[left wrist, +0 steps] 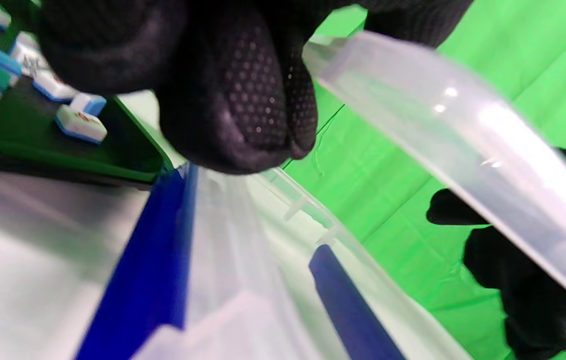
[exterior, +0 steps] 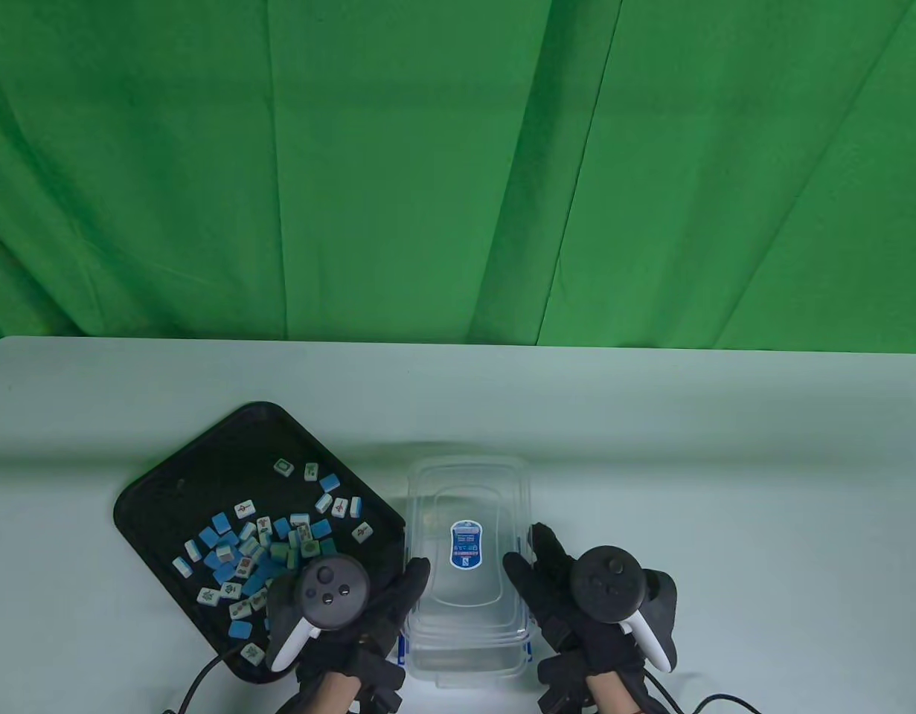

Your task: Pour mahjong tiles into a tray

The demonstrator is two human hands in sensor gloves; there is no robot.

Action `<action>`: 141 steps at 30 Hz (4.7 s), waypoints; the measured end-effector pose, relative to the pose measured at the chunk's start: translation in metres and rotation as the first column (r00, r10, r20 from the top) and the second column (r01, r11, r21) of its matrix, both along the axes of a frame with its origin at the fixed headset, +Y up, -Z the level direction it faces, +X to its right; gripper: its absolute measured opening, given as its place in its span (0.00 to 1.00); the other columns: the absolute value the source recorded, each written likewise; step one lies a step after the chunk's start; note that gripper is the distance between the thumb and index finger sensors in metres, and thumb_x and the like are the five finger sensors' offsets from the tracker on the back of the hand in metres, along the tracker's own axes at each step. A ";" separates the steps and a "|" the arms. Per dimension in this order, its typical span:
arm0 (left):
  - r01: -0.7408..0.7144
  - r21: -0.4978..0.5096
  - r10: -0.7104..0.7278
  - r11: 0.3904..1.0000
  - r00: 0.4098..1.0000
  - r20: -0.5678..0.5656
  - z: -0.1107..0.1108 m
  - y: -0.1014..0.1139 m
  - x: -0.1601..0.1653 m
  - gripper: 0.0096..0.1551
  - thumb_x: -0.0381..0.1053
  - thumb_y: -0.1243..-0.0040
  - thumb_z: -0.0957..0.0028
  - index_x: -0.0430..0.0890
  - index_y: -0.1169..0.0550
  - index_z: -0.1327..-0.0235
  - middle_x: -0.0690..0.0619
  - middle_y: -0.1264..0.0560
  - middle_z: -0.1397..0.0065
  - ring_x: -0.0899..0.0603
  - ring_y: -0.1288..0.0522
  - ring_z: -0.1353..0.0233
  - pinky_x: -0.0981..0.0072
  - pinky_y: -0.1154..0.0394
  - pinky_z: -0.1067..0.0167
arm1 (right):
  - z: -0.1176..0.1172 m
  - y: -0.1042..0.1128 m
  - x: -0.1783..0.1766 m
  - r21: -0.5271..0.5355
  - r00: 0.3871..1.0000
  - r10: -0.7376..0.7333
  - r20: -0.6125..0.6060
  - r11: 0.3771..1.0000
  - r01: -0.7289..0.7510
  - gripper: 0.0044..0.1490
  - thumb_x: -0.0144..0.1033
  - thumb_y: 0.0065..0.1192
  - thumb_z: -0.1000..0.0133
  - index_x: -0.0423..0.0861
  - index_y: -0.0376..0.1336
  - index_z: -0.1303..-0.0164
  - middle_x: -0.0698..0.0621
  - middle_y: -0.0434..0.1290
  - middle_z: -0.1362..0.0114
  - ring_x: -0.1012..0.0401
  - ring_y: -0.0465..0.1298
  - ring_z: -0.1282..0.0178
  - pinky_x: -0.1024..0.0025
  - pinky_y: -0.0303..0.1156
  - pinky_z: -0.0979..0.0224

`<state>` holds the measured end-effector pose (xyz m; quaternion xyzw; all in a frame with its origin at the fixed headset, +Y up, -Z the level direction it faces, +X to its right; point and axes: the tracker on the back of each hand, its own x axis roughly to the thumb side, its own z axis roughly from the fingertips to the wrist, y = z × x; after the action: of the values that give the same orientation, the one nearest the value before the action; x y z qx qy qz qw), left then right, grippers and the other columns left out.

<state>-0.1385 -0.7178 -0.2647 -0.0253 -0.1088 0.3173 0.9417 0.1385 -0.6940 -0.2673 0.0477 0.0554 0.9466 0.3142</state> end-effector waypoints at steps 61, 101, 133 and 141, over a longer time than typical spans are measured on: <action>0.381 -0.101 -0.381 0.919 0.924 0.024 0.002 -0.013 0.021 0.40 0.63 0.55 0.31 0.29 0.19 0.37 0.45 0.11 0.60 0.47 0.13 0.67 0.57 0.18 0.69 | -0.007 -0.026 -0.015 -0.246 0.950 0.301 -0.084 0.918 -0.312 0.46 0.61 0.44 0.27 0.37 0.53 0.12 0.51 0.78 0.43 0.63 0.80 0.56 0.60 0.79 0.41; 0.338 -0.225 -0.360 0.914 0.931 -0.061 0.001 -0.015 0.012 0.44 0.64 0.61 0.31 0.29 0.23 0.30 0.41 0.12 0.54 0.43 0.12 0.62 0.55 0.18 0.64 | 0.005 -0.019 -0.028 -0.078 0.875 0.484 0.013 0.873 -0.482 0.50 0.64 0.40 0.28 0.40 0.43 0.07 0.40 0.65 0.19 0.47 0.73 0.30 0.45 0.68 0.25; -0.304 -0.536 0.325 0.788 0.944 -0.057 -0.012 -0.066 -0.009 0.55 0.69 0.71 0.32 0.22 0.52 0.18 0.25 0.25 0.34 0.32 0.17 0.44 0.45 0.21 0.51 | 0.030 -0.028 -0.085 0.245 0.745 0.649 -0.151 0.755 -0.608 0.42 0.63 0.42 0.30 0.50 0.50 0.10 0.45 0.54 0.08 0.40 0.55 0.11 0.30 0.56 0.17; -0.310 -0.540 0.313 0.782 0.946 -0.091 -0.011 -0.064 -0.010 0.55 0.69 0.72 0.31 0.22 0.51 0.17 0.26 0.24 0.34 0.33 0.17 0.45 0.46 0.21 0.51 | 0.029 -0.028 -0.081 0.237 0.754 0.637 -0.159 0.766 -0.598 0.43 0.64 0.40 0.30 0.50 0.48 0.09 0.45 0.53 0.08 0.40 0.54 0.11 0.31 0.55 0.17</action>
<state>-0.1484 -0.7815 -0.2756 -0.2756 -0.0181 0.4859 0.8292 0.0572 -0.7222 -0.2386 0.1625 0.0224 0.9860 -0.0310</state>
